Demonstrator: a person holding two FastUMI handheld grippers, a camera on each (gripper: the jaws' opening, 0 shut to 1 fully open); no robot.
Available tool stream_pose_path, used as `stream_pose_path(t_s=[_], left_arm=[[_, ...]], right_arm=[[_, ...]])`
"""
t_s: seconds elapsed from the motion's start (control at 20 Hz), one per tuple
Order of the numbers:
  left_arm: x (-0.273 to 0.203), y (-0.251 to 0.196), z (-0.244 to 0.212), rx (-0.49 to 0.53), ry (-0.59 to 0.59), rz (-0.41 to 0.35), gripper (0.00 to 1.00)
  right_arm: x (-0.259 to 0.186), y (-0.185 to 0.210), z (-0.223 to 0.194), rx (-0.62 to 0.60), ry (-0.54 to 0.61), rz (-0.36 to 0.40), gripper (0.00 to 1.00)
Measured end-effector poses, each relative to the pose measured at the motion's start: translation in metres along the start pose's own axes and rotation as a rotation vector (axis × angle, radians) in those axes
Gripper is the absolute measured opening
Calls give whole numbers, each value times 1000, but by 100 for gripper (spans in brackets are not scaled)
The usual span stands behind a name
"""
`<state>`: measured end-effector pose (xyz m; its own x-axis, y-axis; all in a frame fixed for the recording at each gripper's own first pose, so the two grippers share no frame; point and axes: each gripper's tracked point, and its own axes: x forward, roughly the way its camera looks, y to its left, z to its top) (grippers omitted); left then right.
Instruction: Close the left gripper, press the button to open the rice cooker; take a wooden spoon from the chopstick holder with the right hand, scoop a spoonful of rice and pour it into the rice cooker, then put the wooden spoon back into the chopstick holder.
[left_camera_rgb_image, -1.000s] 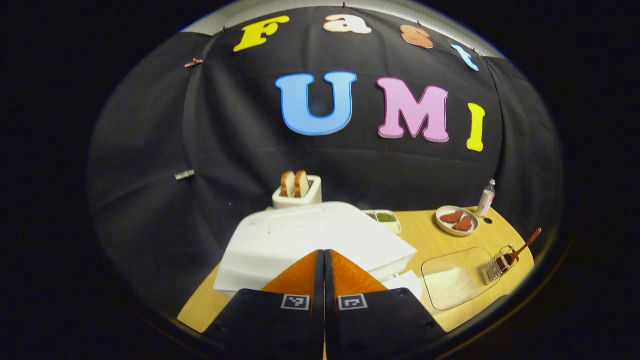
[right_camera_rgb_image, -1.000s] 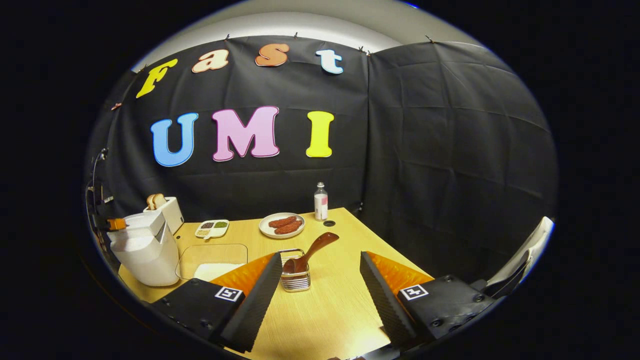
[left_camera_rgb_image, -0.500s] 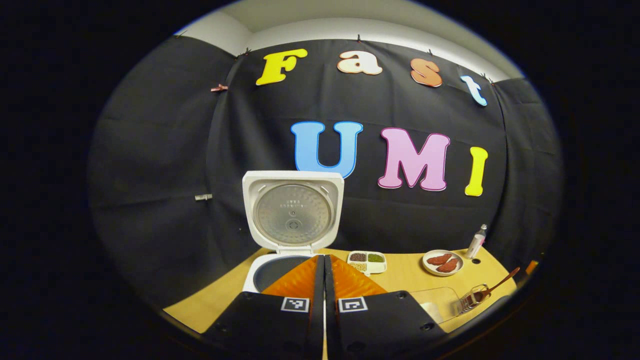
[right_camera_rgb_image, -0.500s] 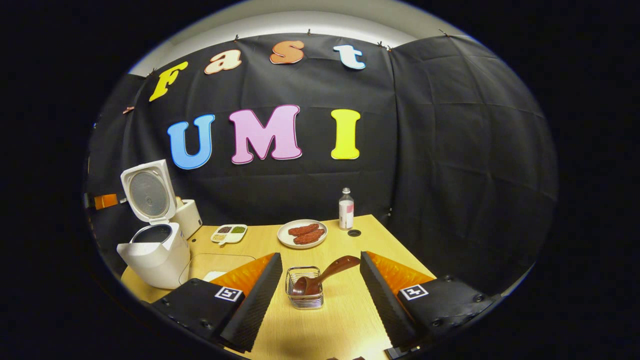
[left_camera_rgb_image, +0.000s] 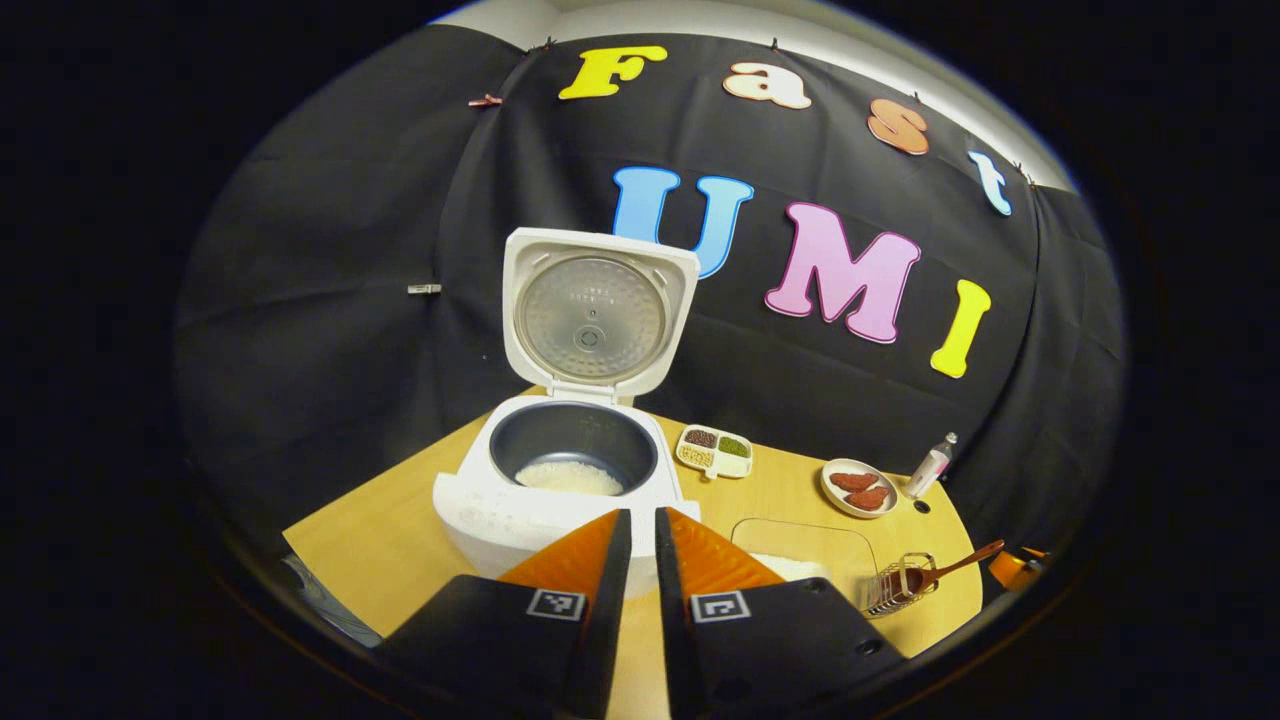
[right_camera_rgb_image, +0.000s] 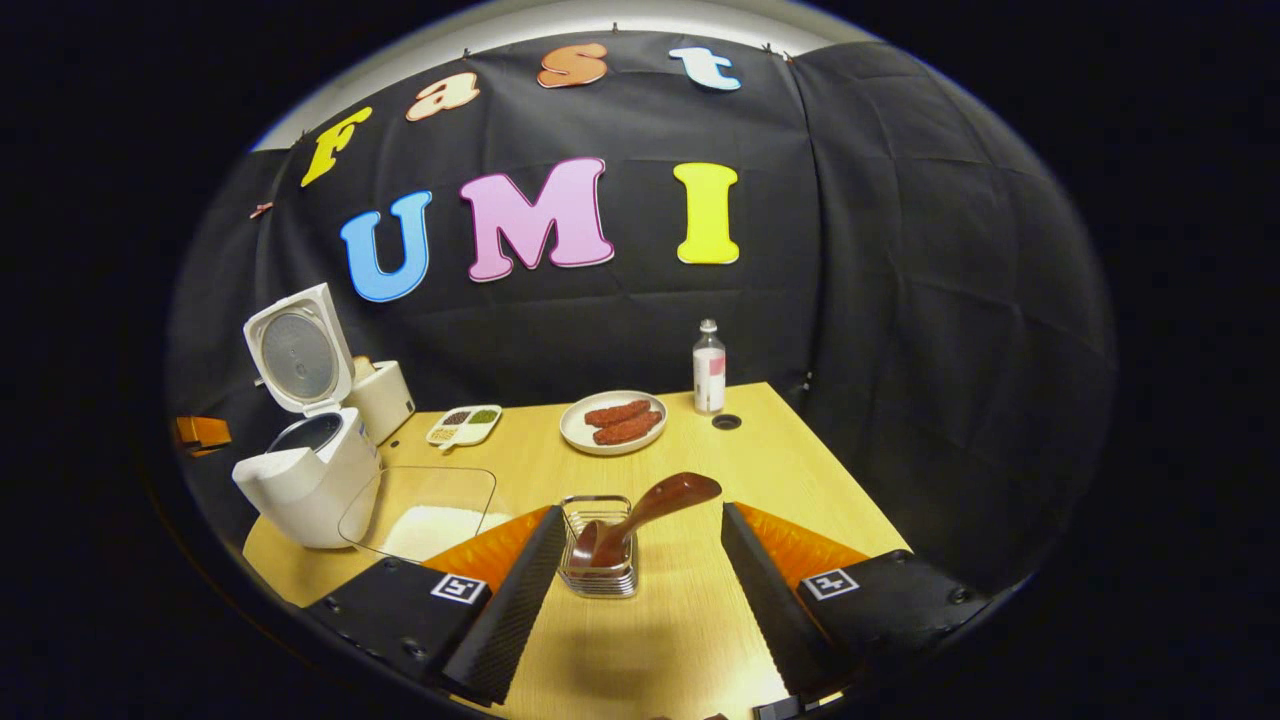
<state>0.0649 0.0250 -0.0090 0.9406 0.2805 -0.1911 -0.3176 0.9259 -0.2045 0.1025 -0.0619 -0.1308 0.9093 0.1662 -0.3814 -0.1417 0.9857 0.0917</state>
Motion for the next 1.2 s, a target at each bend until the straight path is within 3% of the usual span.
stream_pose_path(t_s=[0.15,0.3,0.6,1.0,1.1,1.2], left_arm=[[-10,-22,-5,12,-17,-18,41],[-17,-36,-9,70,-54,11,98],[-29,-77,-34,110,-5,18,96],[-51,-96,-84,140,101,54,96],[-55,-101,-92,162,118,51,96],[-56,-106,-95,188,127,43,96]], right_arm=[[10,-5,-11,38,39,20,99],[19,-7,-26,59,91,56,99],[51,-4,-34,120,118,127,99],[102,1,-27,192,76,144,98],[112,7,-28,215,78,155,96],[121,12,-25,247,72,163,88]])
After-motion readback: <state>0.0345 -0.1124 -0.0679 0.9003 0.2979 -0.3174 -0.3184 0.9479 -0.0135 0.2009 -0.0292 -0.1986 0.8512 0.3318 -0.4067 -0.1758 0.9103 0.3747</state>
